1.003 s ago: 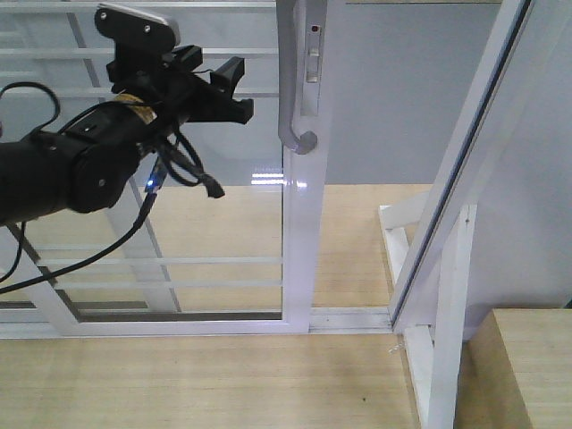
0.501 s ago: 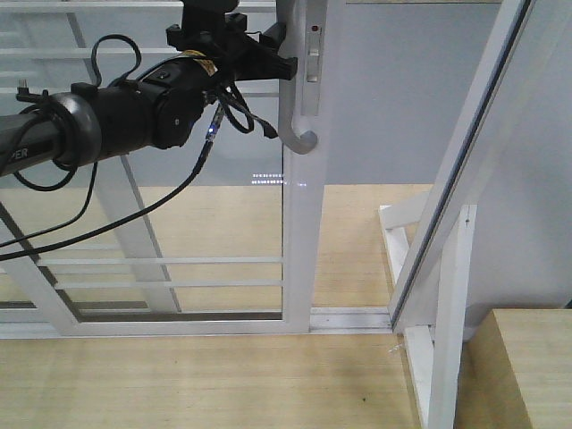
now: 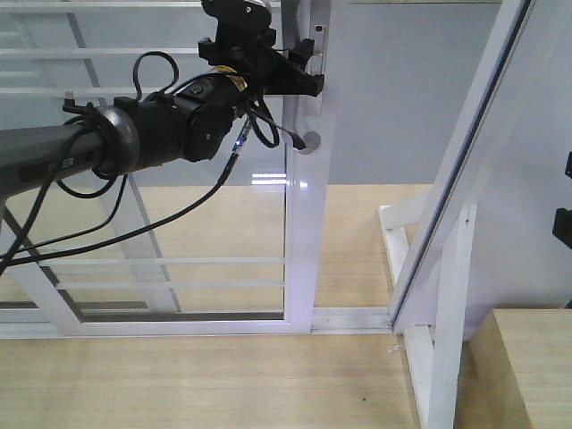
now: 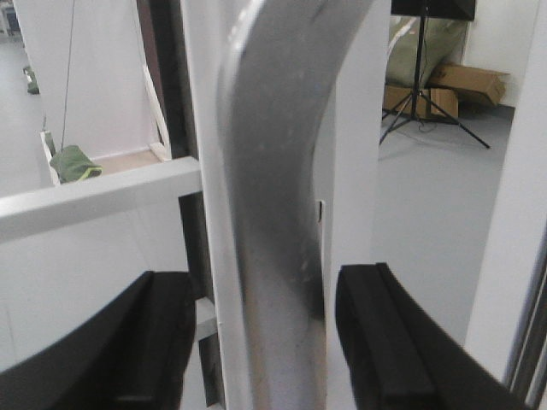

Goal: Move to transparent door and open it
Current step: 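Move the left gripper to the handle and grasp it, then slide the door farther open by pulling the handle with the left gripper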

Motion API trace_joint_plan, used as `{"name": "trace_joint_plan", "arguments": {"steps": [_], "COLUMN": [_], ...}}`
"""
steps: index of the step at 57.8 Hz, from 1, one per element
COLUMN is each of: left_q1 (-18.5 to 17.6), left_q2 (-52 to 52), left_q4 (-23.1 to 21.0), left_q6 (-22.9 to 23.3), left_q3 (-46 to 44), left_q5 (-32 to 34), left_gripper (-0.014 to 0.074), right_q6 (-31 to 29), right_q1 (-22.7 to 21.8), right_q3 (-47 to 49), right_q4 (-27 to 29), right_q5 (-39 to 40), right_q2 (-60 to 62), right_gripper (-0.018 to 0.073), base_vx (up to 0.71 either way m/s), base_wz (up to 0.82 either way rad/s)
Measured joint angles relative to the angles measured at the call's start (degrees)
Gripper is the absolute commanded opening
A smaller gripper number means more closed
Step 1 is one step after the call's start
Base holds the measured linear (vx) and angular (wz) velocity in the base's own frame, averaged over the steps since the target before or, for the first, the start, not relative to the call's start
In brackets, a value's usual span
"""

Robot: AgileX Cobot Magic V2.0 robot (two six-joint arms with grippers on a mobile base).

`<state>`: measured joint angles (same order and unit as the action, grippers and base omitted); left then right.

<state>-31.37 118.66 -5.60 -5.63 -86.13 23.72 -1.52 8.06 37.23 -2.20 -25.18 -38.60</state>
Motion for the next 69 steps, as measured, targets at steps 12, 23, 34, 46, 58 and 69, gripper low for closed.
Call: {"name": "trace_joint_plan", "arguments": {"steps": [12,23,34,46,58,69], "left_q1": [0.3,0.9,1.7,2.9,4.9,7.5], "left_q2": [2.4,2.6,2.6,2.3,-0.1,-4.0], "left_q4": [-1.2,-1.6,-1.5,-1.4,-3.7,-13.8], "left_q6": [0.0,0.0,-1.1,-2.6,-7.8,-15.2], "left_q3": [0.0,0.0,0.0,0.1,0.2,0.2], "left_q5": [2.8,3.7,3.7,3.7,-1.1,-11.3], "left_gripper": [0.0482,0.0432,0.0398,0.0386,0.0387,0.0387], "right_q6": [0.0,0.0,0.0,0.0,0.0,0.0], "right_q1": [0.0,0.0,0.0,0.0,0.0,0.0], "right_q3": [0.0,0.0,0.0,0.0,0.0,0.0], "right_q4": [0.1,0.1,0.1,0.1,0.1,0.1], "right_q5": [-0.1,-1.2,-1.7,-1.7,-1.7,-1.7], "right_q2": [0.0,0.0,0.0,0.0,0.0,0.0], "right_gripper": [0.0218,0.0218,0.0218,0.0218,0.0218,0.0218], "base_vx": [0.0,0.0,0.0,0.0,0.0,0.0], "base_wz": [0.0,0.0,0.0,0.0,0.0,0.0]}}
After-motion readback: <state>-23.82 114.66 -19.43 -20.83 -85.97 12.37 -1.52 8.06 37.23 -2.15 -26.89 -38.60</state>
